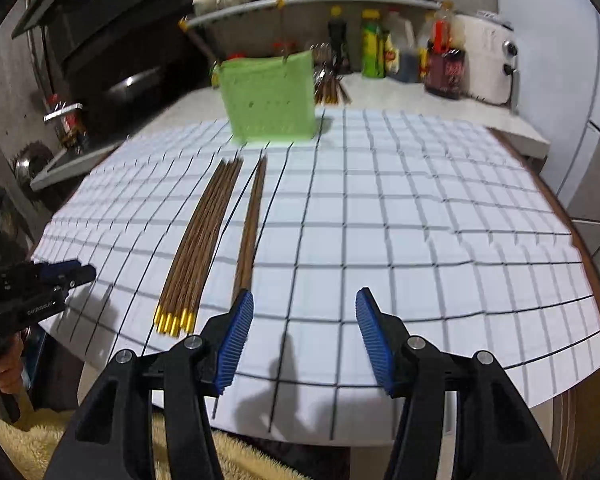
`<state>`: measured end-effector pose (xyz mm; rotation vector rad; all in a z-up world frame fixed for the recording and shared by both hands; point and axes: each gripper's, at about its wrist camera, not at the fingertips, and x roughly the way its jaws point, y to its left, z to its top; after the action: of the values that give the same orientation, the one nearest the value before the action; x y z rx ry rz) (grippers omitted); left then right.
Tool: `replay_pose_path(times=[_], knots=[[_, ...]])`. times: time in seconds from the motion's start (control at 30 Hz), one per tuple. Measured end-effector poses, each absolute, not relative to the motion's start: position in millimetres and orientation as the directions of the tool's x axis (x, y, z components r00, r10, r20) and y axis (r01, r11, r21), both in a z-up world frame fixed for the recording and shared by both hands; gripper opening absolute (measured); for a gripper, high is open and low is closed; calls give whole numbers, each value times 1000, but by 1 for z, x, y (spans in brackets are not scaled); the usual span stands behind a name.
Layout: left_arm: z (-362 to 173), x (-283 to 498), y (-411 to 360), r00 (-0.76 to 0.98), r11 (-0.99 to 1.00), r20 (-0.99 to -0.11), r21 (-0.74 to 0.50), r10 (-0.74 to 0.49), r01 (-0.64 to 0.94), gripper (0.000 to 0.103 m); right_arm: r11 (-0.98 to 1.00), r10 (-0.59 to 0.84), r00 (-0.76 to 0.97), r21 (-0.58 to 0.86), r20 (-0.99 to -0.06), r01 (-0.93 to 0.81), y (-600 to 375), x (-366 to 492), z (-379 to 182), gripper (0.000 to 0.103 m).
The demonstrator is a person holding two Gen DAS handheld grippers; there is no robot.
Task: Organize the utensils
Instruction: 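Grasp a single chopstick with the right tool while the left tool moves to the bundle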
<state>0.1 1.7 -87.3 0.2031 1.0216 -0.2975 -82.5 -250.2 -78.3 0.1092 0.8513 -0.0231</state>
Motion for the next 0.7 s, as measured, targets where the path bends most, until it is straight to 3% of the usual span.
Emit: replay_pose_path(times=[0.2, 0.37, 0.43, 0.7], knots=[[-91, 11, -5, 463, 943, -875, 22, -142, 331, 34, 996, 41, 635, 84, -771, 37, -238, -73, -85, 53], [-94, 18, -4, 443, 945, -886, 14, -140, 326, 34, 996, 64, 606, 85, -793, 5, -229, -59, -92, 21], [-94, 21, -5, 439, 944, -887, 11, -143, 330, 34, 997, 75, 594, 81, -801, -17, -224, -53, -94, 16], [-96, 28, -4, 428, 941, -888, -13, -167, 339, 34, 994, 105, 562, 101, -821, -39, -220, -38, -105, 15]])
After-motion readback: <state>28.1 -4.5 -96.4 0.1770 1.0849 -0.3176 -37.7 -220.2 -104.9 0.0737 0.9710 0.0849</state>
